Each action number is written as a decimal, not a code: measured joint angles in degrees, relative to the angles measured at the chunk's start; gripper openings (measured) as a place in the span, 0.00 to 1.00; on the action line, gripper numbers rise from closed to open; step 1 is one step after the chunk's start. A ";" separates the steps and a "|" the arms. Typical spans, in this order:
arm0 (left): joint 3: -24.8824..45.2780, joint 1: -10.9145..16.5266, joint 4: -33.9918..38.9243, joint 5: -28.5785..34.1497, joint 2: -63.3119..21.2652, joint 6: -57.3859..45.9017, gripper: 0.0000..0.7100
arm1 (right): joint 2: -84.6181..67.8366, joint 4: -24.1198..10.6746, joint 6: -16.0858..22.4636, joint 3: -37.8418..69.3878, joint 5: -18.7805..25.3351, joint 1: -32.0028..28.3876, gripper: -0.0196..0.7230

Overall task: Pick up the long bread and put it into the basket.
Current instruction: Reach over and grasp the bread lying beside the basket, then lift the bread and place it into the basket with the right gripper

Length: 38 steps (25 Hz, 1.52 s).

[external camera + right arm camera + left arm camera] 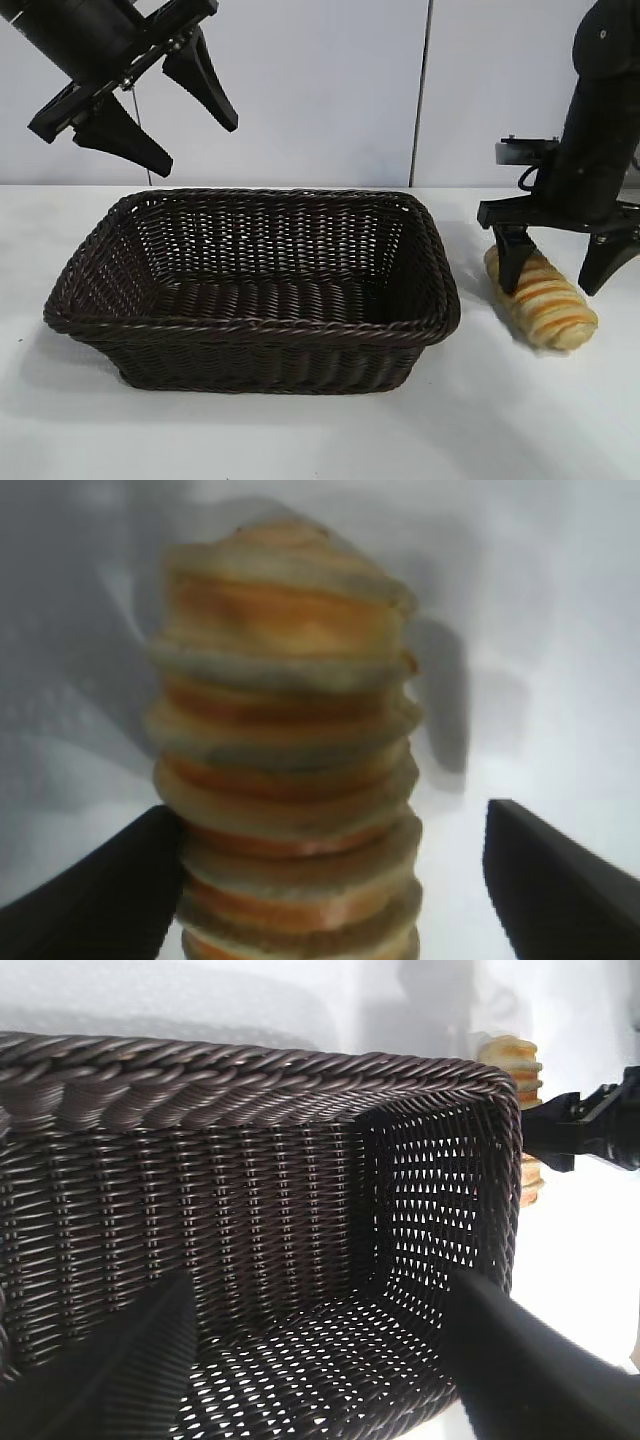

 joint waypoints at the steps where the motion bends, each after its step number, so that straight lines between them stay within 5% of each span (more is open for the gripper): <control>1: 0.00 0.00 0.00 0.00 0.00 0.00 0.72 | 0.00 0.12 0.00 0.00 0.00 0.12 0.59; 4: 0.00 0.00 0.00 0.00 0.00 0.00 0.72 | 0.00 0.18 0.00 0.00 0.00 0.12 0.39; 7: 0.00 0.00 0.00 0.00 0.00 0.00 0.72 | 0.00 0.18 0.00 0.00 0.05 0.12 0.32; 11: 0.00 0.00 0.00 0.00 0.00 0.00 0.72 | 0.04 0.36 0.00 -0.95 1.90 0.12 0.30; 21: 0.00 0.00 0.00 0.00 0.02 0.00 0.72 | 0.23 2.80 0.00 -18.33 17.44 0.12 0.29; 38: 0.00 0.00 0.02 0.16 0.02 0.00 0.72 | -4.07 7.90 -1.18 -27.35 19.52 1.54 0.28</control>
